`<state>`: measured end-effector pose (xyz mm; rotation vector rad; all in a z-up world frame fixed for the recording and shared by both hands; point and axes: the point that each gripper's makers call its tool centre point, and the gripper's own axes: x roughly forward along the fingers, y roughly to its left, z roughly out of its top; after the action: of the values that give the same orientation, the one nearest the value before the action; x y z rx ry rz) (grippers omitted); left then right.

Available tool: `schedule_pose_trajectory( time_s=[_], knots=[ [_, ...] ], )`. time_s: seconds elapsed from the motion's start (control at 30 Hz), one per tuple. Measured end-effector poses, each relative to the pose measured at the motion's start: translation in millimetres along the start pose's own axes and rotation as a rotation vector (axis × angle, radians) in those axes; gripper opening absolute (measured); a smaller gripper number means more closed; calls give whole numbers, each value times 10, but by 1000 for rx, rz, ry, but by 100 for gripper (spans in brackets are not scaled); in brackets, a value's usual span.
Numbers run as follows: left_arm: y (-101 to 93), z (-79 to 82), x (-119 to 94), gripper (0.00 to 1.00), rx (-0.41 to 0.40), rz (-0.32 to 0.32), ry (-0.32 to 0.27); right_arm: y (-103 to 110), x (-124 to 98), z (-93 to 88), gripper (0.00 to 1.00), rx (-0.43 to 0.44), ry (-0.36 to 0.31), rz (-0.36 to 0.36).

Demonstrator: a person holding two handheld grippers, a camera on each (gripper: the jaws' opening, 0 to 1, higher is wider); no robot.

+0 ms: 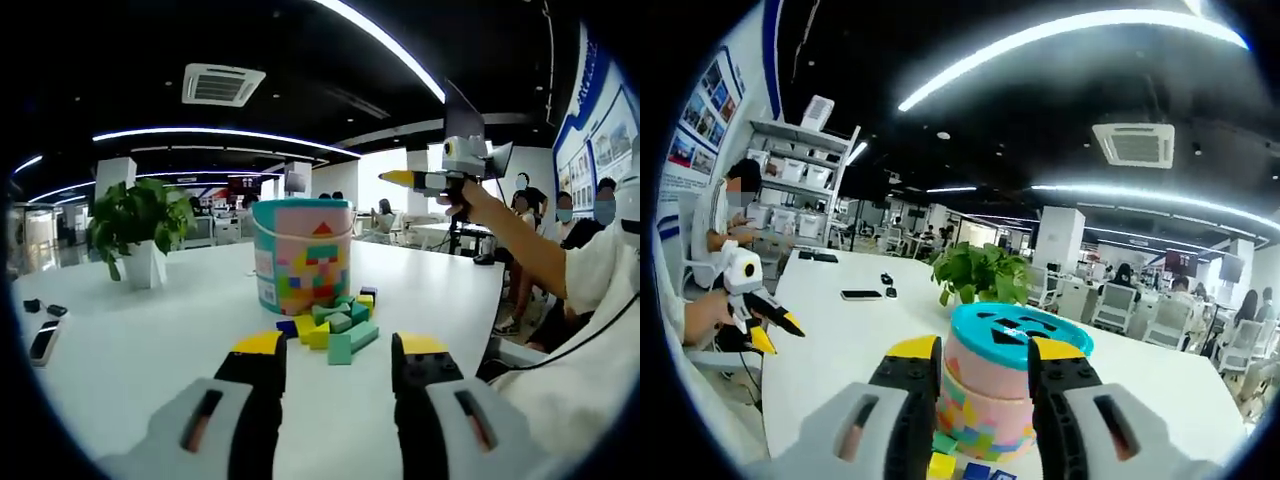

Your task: Arrange the toys in the designated storage area by placing each visible toy with the group until no toy remains scattered across the table.

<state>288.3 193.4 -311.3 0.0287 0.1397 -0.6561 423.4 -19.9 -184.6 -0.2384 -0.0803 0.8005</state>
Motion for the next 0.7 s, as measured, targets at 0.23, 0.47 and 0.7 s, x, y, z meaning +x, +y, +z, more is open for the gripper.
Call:
schedule_pose_trajectory(
  time_s=[0.23,0.47,0.7],
  knots=[
    [24,11,-6,43,-4,11,-5,93,-117,-220,35,10,30,-4],
    [16,-28,8,43,1,7,9,136,-250,-492,34,-27,74,-40],
    [30,-27,-2,42,3,17,11,197,-332,-658,32,-20,91,-42]
  ],
)
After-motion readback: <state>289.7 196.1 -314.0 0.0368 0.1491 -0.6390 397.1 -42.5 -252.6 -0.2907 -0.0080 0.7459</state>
